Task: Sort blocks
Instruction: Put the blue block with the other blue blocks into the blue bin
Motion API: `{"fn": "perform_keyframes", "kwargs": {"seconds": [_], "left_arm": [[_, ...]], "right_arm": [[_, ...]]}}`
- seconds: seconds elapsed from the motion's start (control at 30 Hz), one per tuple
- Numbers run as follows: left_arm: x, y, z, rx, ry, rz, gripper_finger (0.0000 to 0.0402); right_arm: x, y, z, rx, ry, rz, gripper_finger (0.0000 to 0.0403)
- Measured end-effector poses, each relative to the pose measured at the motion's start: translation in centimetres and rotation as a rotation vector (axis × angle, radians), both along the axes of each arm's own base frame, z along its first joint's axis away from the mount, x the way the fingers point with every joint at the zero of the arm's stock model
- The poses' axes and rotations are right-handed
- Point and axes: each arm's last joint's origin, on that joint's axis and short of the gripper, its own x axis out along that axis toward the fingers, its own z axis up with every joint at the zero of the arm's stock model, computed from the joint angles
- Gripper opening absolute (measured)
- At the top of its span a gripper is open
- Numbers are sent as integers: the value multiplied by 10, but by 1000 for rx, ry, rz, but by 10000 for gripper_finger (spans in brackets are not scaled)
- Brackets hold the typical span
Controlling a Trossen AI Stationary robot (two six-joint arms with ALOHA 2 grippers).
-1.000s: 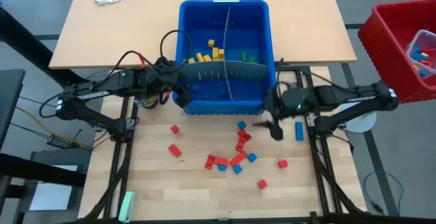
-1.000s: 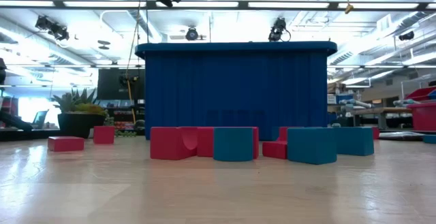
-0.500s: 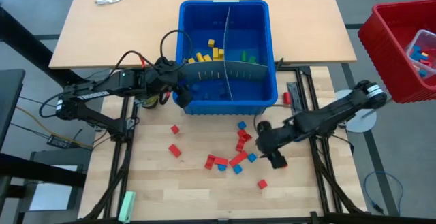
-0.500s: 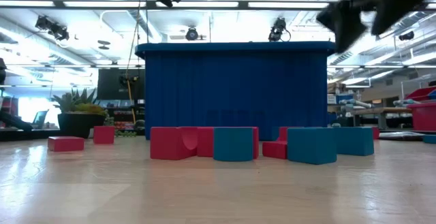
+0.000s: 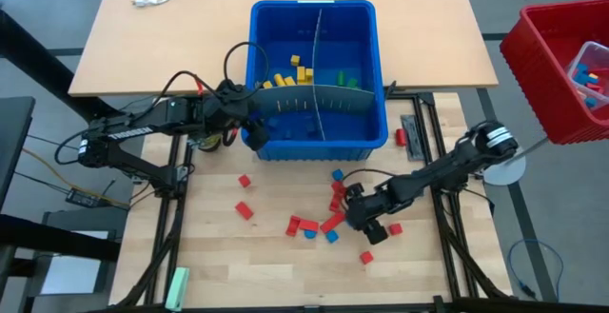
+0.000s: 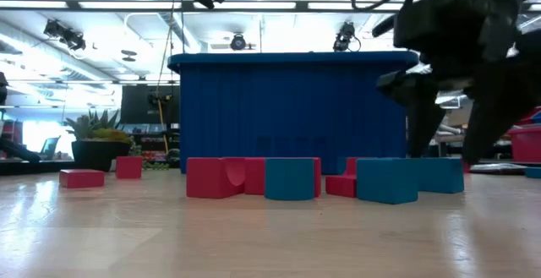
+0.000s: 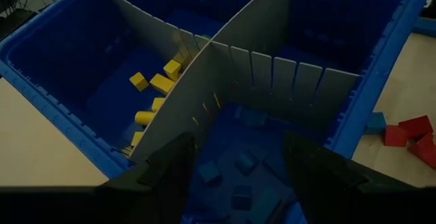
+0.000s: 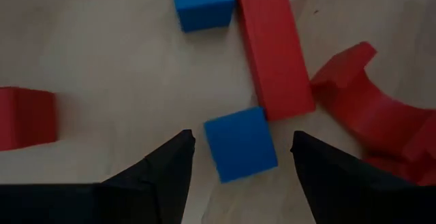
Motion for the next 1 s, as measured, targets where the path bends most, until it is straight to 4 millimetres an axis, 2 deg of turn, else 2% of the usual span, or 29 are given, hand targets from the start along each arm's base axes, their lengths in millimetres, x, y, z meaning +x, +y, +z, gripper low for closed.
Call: {"fn": "perform_keyframes", "kwargs": {"seconds": [0.27, 0.37, 0.5, 0.63, 0.8, 1.0], "left_arm": [[0, 0, 0, -1, -1, 1, 232], [0, 0, 0, -1, -1, 1, 232], [0, 0, 0, -1, -2, 1, 232], [0, 0, 0, -1, -1, 1, 232], [0, 0, 0, 1, 1, -1, 232], [0, 0, 0, 2, 1, -1, 232]], "right_arm": [[6, -1, -15, -17, 37, -2, 212], [6, 0, -15, -10, 27, 1, 182], [6, -1, -14, -12, 32, -1, 119], [3, -2, -11, -13, 36, -3, 115], [-1, -4, 19, -17, -5, -40, 115], [-4, -13, 88, -95, -243, -94, 115]]}}
